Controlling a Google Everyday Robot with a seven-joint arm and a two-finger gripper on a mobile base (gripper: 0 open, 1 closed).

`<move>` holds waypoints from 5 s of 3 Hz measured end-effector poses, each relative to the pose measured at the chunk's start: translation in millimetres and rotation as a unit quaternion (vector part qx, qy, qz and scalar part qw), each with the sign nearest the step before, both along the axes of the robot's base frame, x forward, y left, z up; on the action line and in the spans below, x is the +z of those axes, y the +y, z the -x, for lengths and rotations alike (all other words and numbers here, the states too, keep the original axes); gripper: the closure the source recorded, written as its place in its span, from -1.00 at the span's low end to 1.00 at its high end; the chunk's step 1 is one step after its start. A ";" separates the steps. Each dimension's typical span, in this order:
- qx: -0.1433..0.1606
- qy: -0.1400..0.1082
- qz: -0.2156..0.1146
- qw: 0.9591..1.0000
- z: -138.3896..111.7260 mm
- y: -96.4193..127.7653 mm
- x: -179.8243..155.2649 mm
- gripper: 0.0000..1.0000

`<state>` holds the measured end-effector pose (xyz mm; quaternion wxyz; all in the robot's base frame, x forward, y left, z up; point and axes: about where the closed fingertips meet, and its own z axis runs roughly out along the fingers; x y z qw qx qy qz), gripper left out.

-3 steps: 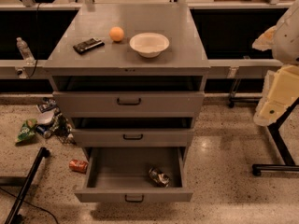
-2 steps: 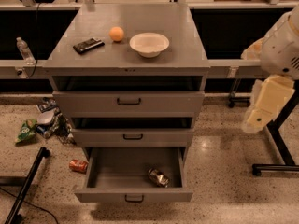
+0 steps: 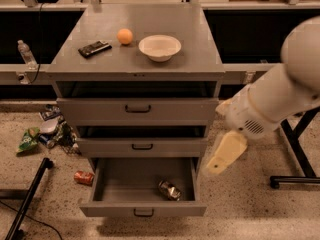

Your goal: Pick orange can from bottom drawer and place on counter

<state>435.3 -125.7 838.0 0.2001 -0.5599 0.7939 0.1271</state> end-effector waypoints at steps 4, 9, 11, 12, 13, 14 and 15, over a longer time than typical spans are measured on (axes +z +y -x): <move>-0.063 0.015 -0.011 0.998 -32.6 31.6 -136.8 -1.00; -0.069 0.055 -0.026 0.996 -113.3 27.8 -363.0 -1.00; -0.097 0.065 -0.079 0.990 -164.7 57.5 -481.9 -1.00; -0.111 0.080 -0.062 0.989 -171.0 65.1 -552.2 -1.00; -0.111 0.079 -0.062 0.989 -171.1 65.2 -551.6 -1.00; -0.102 0.092 -0.062 0.989 -175.8 71.5 -572.2 -1.00; -0.095 0.106 -0.067 0.987 -186.0 79.5 -602.7 -1.00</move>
Offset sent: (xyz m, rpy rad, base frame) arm 0.0006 0.0379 -0.0584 0.0082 0.0371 -0.0340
